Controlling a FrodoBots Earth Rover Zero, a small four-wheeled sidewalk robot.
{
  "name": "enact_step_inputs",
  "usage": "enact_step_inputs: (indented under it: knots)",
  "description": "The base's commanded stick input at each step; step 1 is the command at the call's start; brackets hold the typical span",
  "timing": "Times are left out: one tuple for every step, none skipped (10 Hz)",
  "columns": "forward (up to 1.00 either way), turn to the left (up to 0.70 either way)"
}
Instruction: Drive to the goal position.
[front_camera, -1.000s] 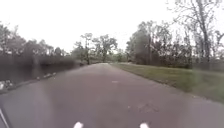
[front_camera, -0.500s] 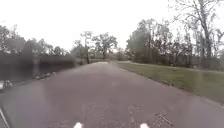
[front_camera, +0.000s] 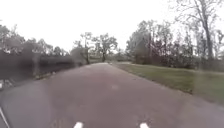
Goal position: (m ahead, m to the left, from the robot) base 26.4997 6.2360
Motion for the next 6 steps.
enact_step_inputs:
  knots:
    - [0.70,0.00]
    - [0.70,0.00]
    - [0.70,0.00]
    - [0.70,0.00]
    - [0.70,0.00]
    - [0.70,0.00]
